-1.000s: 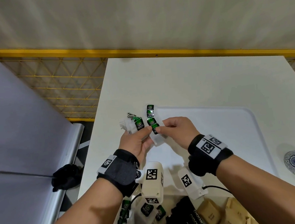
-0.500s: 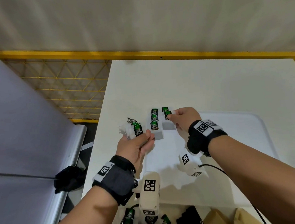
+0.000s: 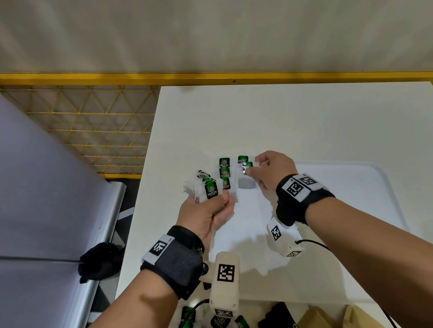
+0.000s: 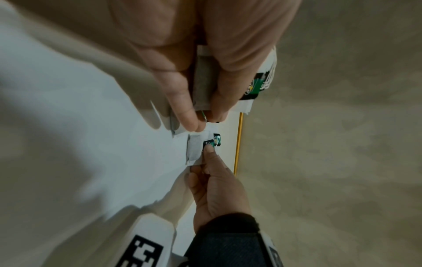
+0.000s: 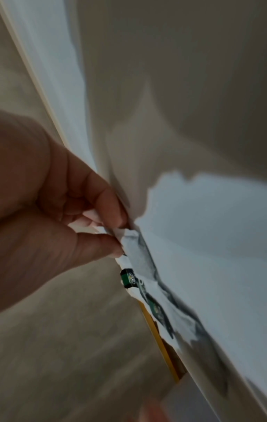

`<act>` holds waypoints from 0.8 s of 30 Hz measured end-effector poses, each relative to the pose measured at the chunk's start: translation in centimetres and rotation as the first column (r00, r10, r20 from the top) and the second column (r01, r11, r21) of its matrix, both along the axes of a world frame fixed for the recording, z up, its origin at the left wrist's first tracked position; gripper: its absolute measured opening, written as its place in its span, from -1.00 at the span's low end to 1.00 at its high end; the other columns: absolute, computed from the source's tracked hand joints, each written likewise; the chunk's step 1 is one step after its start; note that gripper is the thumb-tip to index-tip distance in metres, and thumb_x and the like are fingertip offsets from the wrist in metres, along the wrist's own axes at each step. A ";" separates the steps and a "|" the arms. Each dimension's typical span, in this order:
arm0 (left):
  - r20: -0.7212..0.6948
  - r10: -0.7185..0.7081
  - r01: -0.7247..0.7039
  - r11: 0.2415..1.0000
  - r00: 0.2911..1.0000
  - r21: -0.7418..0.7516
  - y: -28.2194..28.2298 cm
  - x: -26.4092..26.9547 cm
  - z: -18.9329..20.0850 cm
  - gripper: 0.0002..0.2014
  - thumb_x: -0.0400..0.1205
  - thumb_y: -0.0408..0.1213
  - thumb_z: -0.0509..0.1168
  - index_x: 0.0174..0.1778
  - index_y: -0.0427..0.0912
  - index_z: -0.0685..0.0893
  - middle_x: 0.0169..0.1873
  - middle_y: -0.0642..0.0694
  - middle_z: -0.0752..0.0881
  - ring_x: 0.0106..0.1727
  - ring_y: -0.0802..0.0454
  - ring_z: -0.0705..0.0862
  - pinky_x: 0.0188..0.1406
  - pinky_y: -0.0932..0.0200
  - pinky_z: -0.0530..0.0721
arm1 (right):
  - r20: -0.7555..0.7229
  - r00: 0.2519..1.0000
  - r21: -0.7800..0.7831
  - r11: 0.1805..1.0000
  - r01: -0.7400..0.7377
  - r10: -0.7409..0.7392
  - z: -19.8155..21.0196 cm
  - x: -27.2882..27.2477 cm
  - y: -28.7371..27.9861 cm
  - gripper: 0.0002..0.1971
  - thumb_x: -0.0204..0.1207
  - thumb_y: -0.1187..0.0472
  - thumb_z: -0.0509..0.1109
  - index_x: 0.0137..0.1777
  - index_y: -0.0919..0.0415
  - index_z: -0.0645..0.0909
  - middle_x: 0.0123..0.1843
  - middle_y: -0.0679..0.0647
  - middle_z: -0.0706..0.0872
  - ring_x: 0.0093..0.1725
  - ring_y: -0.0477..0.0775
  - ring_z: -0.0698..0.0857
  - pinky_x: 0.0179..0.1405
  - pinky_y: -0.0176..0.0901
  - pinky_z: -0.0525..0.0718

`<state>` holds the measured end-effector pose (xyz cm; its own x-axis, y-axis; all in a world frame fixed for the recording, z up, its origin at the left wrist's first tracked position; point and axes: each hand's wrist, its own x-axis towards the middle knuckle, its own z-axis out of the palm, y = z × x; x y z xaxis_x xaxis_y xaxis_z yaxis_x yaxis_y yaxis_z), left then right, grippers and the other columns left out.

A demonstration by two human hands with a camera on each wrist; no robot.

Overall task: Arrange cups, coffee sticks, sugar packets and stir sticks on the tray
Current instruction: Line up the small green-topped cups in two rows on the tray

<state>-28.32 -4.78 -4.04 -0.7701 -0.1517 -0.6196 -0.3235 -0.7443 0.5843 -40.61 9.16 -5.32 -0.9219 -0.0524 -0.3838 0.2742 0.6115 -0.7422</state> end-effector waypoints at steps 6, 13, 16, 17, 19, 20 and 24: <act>-0.012 -0.027 0.027 1.000 1.000 0.003 0.5 0.0 0.2 -0.68 0.54 -0.63 0.32 0.22 -0.43 0.59 -0.11 -0.33 0.71 0.03 -0.20 0.70 -0.01 0.03 0.77 | 0.000 0.998 -0.055 0.996 0.063 -0.063 0.5 0.7 0.6 -0.68 0.39 0.17 0.59 0.06 0.09 0.55 -0.24 0.08 0.70 -0.41 0.03 0.66 -0.45 -0.26 0.62; -0.002 -0.037 0.037 0.999 0.999 -0.021 0.8 0.1 0.1 -0.64 0.53 -0.63 0.33 0.25 -0.42 0.58 -0.04 -0.35 0.65 0.03 -0.19 0.67 0.08 -0.03 0.72 | 0.025 0.995 -0.103 0.990 0.095 -0.093 0.6 1.0 0.4 -0.72 0.42 0.33 0.53 0.02 0.15 0.51 -0.13 0.18 0.68 -0.37 0.11 0.66 -0.45 -0.18 0.66; -0.007 -0.050 0.050 0.999 0.999 -0.003 0.8 0.1 0.0 -0.64 0.53 -0.65 0.32 0.25 -0.40 0.58 -0.04 -0.35 0.60 0.02 -0.19 0.63 0.09 -0.03 0.70 | -0.111 0.994 -0.024 1.000 0.014 -0.017 1.8 1.4 0.7 -0.73 0.44 0.16 0.52 0.08 0.08 0.55 -0.20 -0.05 0.57 -0.29 -0.09 0.60 -0.38 -0.32 0.47; -0.003 -0.061 0.061 0.998 0.998 -0.016 0.7 0.0 -0.1 -0.67 0.52 -0.64 0.33 0.21 -0.39 0.59 -0.06 -0.34 0.61 -0.01 -0.17 0.65 0.08 -0.01 0.72 | -0.139 0.990 -0.075 0.997 -0.009 -0.001 2.3 1.7 0.7 -0.75 0.46 0.13 0.51 0.10 0.07 0.59 -0.24 -0.09 0.56 -0.31 -0.18 0.59 -0.38 -0.37 0.46; 0.006 -0.079 0.079 0.996 0.997 -0.044 0.9 -0.1 -0.2 -0.69 0.51 -0.61 0.37 0.17 -0.36 0.63 -0.11 -0.28 0.69 -0.08 -0.12 0.71 -0.03 0.07 0.79 | -0.097 0.991 -0.268 0.957 -0.113 0.090 3.4 2.8 0.6 -0.79 0.48 0.11 0.50 0.10 0.05 0.67 -0.25 -0.08 0.64 -0.36 -0.30 0.63 -0.37 -0.50 0.51; 0.007 -0.082 0.082 0.995 0.997 -0.050 1.0 -0.2 -0.3 -0.68 0.51 -0.60 0.37 0.18 -0.35 0.63 -0.11 -0.25 0.74 -0.08 -0.10 0.74 -0.11 0.12 0.80 | -0.041 0.983 -0.334 0.925 -0.183 0.179 3.9 3.5 0.4 -0.79 0.47 0.10 0.51 0.10 0.04 0.70 -0.22 -0.06 0.69 -0.32 -0.31 0.67 -0.34 -0.51 0.54; -0.035 -0.128 0.126 0.990 0.991 -0.066 1.7 -0.5 0.2 -0.64 0.52 -0.65 0.33 0.23 -0.36 0.64 0.10 -0.31 0.76 0.06 -0.10 0.77 -0.17 0.22 0.77 | 0.082 0.952 -0.405 0.883 -0.238 0.294 3.1 4.9 0.1 -0.81 0.37 0.18 0.60 -0.04 0.08 0.71 -0.22 -0.03 0.76 -0.22 -0.13 0.73 -0.11 -0.30 0.65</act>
